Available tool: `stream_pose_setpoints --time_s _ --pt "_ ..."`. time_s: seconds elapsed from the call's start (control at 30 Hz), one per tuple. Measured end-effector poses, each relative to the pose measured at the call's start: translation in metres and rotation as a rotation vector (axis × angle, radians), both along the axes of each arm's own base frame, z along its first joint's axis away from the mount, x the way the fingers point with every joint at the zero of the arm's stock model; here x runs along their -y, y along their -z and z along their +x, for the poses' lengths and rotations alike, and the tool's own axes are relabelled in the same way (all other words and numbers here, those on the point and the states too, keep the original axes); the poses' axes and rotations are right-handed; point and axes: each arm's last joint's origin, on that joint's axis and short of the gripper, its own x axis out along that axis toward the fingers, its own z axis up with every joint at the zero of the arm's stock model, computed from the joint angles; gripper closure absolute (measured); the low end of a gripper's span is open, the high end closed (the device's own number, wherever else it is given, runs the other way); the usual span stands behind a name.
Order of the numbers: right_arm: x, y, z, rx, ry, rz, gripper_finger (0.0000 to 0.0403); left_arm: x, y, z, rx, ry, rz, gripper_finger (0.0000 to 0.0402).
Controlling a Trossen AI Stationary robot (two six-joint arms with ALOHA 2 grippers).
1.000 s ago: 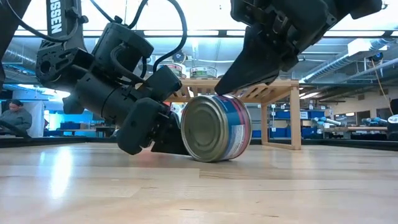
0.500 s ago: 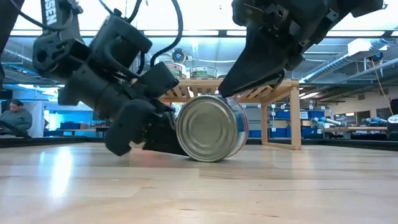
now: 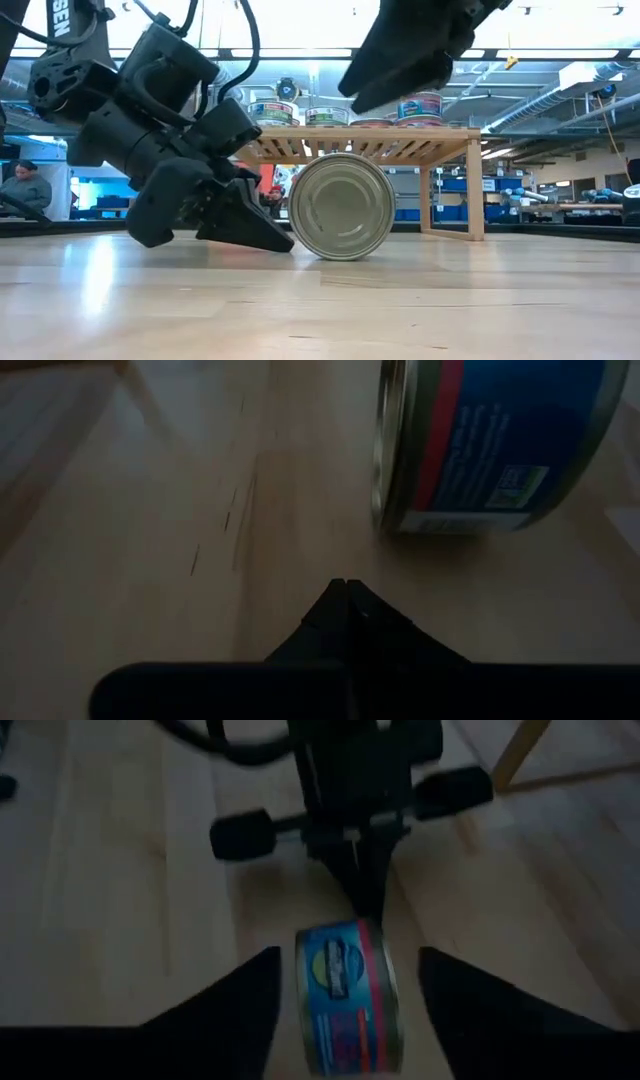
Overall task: Stack canned seafood by type on shelf
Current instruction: Stack the blue tuna can on top of the other blue tuna can on the shelf
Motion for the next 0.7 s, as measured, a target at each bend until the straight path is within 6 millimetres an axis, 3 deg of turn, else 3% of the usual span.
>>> stream_pose_setpoints --time_s 0.13,0.27,0.57,0.7 --pt "0.004 0.002 0.000 -0.021 0.012 -0.006 0.0114 0.001 0.001 -0.003 0.011 0.004 0.005 0.0398" --pt "0.008 0.002 0.001 -0.035 0.005 -0.031 0.0083 0.000 0.000 -0.002 0.031 0.016 0.042 0.0398" --pt "0.008 0.023 0.005 -0.113 -0.032 -0.124 0.0080 0.000 -0.001 -0.002 0.042 0.011 0.040 0.0398" --pt "0.006 0.019 0.008 -0.106 -0.039 -0.106 0.0077 0.000 -0.001 -0.002 0.043 0.009 0.040 0.0398"
